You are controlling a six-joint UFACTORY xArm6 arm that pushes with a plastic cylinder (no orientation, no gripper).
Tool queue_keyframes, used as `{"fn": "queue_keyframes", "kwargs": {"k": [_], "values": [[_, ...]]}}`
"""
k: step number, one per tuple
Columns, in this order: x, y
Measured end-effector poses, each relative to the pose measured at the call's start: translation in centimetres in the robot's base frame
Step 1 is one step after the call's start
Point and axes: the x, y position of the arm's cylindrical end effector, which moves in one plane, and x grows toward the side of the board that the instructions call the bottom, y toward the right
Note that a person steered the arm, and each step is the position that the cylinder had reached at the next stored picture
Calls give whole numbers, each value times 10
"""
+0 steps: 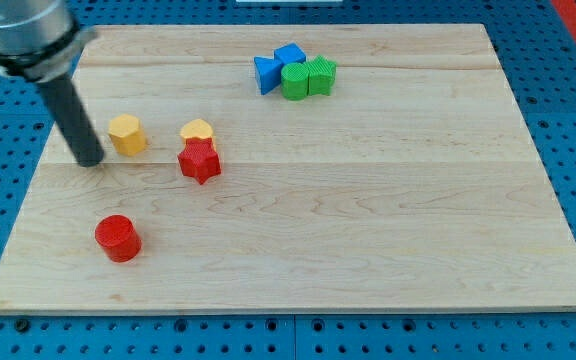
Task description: Slide the yellow hexagon closer to the yellow heart
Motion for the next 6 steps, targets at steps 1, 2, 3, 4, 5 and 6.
{"fn": "queue_keyframes", "kwargs": {"k": [1, 2, 3, 4, 5, 6], "values": [[-2, 19], [-20, 13], [-26, 43], [-35, 100], [-34, 101], [35, 69]]}}
